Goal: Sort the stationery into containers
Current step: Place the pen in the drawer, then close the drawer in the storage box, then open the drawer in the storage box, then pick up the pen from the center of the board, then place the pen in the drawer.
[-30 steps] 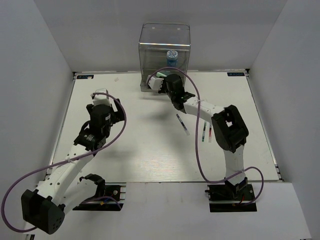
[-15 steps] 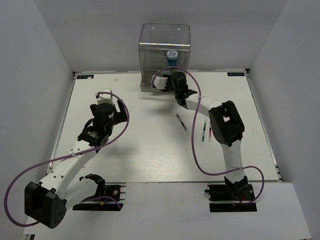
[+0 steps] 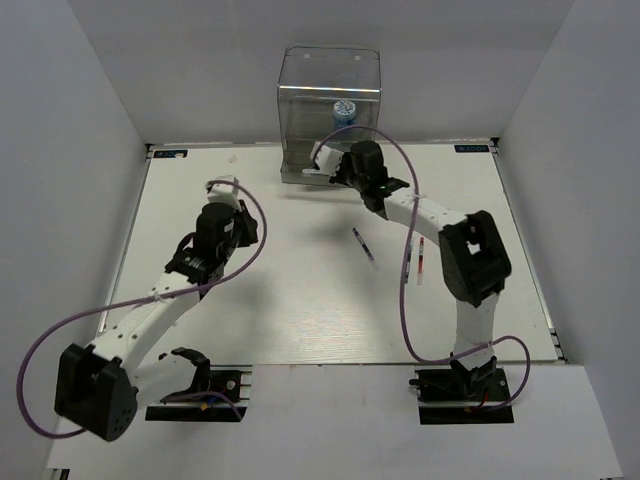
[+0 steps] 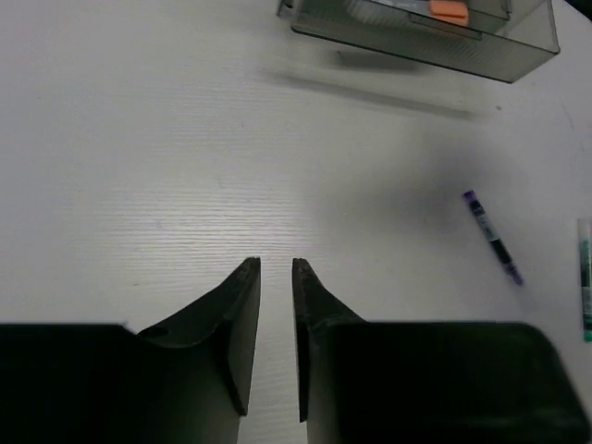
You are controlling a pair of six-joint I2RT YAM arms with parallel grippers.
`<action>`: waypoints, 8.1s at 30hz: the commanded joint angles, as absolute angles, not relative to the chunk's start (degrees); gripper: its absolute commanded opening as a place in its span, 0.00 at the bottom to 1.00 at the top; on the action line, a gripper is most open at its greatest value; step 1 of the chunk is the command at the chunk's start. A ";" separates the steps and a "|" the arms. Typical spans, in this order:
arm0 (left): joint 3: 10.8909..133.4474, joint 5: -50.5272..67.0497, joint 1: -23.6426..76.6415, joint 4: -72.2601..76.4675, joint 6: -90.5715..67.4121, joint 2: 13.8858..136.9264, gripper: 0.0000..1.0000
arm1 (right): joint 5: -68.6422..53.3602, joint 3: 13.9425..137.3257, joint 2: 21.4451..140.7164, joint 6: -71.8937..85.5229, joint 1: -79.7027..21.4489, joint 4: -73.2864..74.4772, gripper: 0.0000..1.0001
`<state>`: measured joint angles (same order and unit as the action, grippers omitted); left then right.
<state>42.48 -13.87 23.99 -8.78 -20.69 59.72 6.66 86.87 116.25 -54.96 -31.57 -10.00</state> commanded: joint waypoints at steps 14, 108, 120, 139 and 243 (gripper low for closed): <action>63.08 7.21 23.38 16.50 -52.55 103.67 0.01 | -21.27 59.16 79.02 -14.51 -29.01 11.70 0.21; 94.21 3.52 22.85 40.35 -76.99 142.90 0.55 | -23.82 40.60 66.71 -16.35 -15.56 -1.14 0.22; 96.59 1.93 22.85 39.46 -76.99 144.58 0.42 | -23.91 40.60 67.06 -16.61 -15.56 -1.06 0.22; 79.23 2.55 24.08 48.86 -76.46 137.82 0.00 | -24.70 40.52 67.41 -17.49 -15.56 -0.27 0.47; 40.96 4.92 23.03 5.27 -20.48 68.38 0.95 | -20.48 110.82 132.36 -64.16 -26.89 -3.78 0.07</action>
<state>41.17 3.88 23.33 3.29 -20.45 69.95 -19.84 106.96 132.16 -61.47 -27.31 0.16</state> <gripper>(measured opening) 0.964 0.144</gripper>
